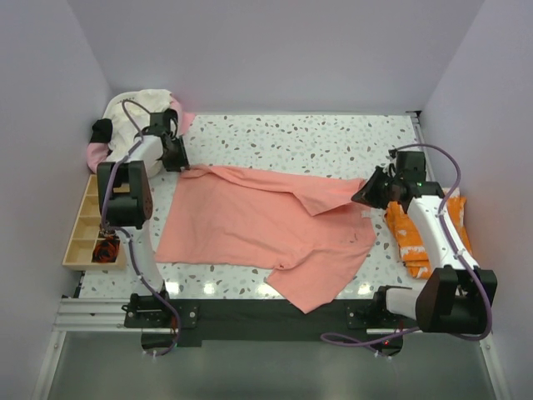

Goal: Fold and stack the t-shirts
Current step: Fold the flattened tshirt in 1/3 of the way

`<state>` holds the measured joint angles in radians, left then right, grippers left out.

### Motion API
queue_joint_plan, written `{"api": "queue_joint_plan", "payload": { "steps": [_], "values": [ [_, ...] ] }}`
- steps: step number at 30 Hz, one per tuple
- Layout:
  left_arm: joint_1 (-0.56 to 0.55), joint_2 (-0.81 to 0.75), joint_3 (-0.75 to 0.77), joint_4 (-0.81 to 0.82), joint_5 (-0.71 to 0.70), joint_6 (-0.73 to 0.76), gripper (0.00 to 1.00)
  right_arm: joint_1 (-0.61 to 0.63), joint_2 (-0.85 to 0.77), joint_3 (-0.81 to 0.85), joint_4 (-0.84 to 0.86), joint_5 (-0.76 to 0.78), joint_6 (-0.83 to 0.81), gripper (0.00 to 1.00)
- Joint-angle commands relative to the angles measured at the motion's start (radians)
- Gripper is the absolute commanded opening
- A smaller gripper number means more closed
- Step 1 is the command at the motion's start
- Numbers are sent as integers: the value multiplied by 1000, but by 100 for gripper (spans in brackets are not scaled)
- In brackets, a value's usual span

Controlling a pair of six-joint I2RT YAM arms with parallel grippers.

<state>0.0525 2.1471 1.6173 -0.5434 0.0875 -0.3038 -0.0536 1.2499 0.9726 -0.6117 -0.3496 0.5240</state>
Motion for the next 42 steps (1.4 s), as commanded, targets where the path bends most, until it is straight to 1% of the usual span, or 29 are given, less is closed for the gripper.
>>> {"api": "queue_joint_plan", "payload": {
  "steps": [1, 3, 4, 5, 9, 20, 25, 29, 30, 33, 35, 36, 37, 40, 42],
  "values": [
    [12, -104, -14, -9, -19, 0, 43, -2, -58, -20, -34, 23, 4, 0],
    [10, -140, -30, 11, 17, -3, 52, -2, -58, -26, -31, 26, 2, 0],
    [13, -153, -39, 25, 37, -3, 59, -2, -56, -28, -30, 27, 1, 0],
    [12, -162, -45, 45, 82, -1, 62, -2, -55, -28, -26, 27, 2, 0],
    [7, -153, -28, 40, 170, -17, 63, -2, -46, -32, -7, 23, 8, 0],
    [-5, -105, -17, 54, 251, -52, 64, -2, -44, -46, 6, 23, 8, 0],
    [-42, -84, -16, 39, 232, -46, 63, 0, -40, -58, 18, 17, 13, 0],
    [-45, -63, -20, 45, 209, -52, 63, -2, -43, -61, 18, 17, 10, 0],
    [-71, -56, -16, 45, 201, -54, 62, -2, -43, -63, 18, 17, 10, 0],
    [-82, -39, 1, 36, 179, -51, 59, -2, -44, -64, 17, 17, 8, 0],
    [-85, -33, 6, 33, 164, -44, 55, -2, -46, -64, 17, 18, 8, 0],
    [-89, -32, 6, 30, 156, -43, 52, -2, -47, -64, 18, 18, 10, 0],
    [-89, -32, 4, 30, 146, -41, 44, -2, -47, -66, 18, 18, 8, 0],
    [-91, -29, 6, 26, 141, -40, 33, -2, -46, -64, 20, 17, 7, 0],
    [-92, -30, 7, 22, 130, -38, 23, -3, -44, -64, 18, 17, 7, 0]
  ]
}}
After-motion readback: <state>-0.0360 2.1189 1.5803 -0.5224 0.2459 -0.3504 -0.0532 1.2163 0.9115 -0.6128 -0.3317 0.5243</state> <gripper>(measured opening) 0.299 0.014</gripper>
